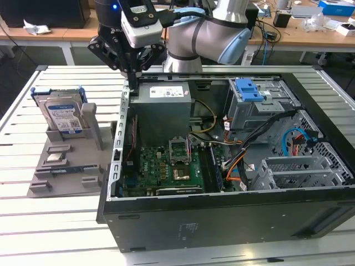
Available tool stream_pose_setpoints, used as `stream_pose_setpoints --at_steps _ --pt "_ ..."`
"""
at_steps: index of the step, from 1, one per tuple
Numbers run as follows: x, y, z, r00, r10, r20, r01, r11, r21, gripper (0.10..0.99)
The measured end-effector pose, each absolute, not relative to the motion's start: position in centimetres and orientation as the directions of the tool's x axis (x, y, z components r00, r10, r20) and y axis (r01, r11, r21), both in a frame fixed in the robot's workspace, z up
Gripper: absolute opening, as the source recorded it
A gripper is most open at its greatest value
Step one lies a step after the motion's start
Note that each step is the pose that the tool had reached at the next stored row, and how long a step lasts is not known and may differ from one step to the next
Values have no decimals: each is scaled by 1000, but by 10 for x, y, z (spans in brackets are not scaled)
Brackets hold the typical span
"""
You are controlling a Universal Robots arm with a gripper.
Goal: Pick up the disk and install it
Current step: 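Reach for the disk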
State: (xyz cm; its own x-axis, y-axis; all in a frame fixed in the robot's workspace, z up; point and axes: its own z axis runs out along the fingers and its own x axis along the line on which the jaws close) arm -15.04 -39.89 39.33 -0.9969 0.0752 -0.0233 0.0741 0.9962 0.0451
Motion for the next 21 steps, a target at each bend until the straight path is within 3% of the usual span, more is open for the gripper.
stream_pose_setpoints --at_steps 21 --pt "-192 -399 393 -997 75 -23 74 996 45 106"
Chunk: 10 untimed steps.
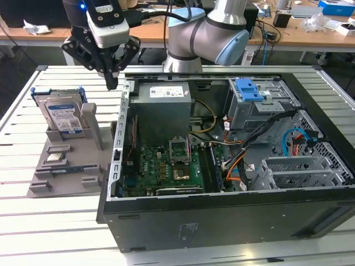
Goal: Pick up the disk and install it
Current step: 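Reach for the disk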
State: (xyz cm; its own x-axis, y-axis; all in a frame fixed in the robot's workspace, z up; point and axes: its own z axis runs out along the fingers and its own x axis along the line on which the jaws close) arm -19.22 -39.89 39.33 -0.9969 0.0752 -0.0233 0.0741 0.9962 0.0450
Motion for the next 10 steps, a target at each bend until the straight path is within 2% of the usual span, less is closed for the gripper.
stream_pose_setpoints --at_steps 10 --pt "-217 -399 393 -997 75 -23 74 996 45 106"
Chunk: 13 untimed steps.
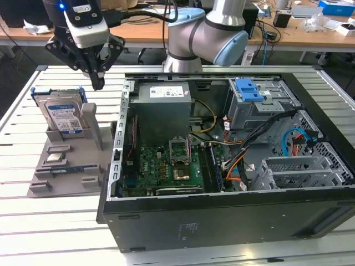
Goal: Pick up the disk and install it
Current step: 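Reach for the disk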
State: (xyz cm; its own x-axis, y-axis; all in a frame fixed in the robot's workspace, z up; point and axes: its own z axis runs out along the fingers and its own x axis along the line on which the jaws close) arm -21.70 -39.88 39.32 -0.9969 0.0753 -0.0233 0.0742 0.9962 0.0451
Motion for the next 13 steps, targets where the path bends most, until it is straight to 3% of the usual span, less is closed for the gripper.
stream_pose_setpoints --at_steps 13 --pt "-253 -399 393 -997 75 -23 74 996 45 106"
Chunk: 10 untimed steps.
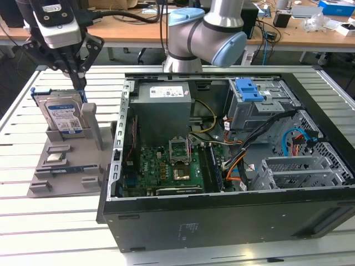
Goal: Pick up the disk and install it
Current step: 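Reach for the disk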
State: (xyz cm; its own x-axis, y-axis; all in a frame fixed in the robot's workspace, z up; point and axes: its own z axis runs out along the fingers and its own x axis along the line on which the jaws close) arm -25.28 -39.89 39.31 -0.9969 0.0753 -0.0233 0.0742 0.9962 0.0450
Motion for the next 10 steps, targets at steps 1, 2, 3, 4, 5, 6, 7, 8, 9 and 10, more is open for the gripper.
stream_pose_setpoints --at_steps 1,2,3,4,5,6,7,8,9,10 --pt "-255 -399 393 -997 75 -23 74 996 45 106" --pt "-258 -399 393 -997 75 -23 74 996 45 106" --pt "-260 -399 393 -997 75 -23 74 996 45 106" --pt "-264 -399 393 -997 75 -23 74 996 45 106" --pt "-266 -399 393 -997 75 -23 74 996 45 106" --pt "-269 -399 393 -997 75 -23 74 996 45 106" --pt "-271 -399 393 -997 75 -23 74 996 45 106" --pt "-274 -399 393 -997 75 -23 74 996 45 106" --pt "-277 -399 393 -997 75 -23 74 996 45 106" --pt "-279 -399 393 -997 75 -23 74 996 45 106"
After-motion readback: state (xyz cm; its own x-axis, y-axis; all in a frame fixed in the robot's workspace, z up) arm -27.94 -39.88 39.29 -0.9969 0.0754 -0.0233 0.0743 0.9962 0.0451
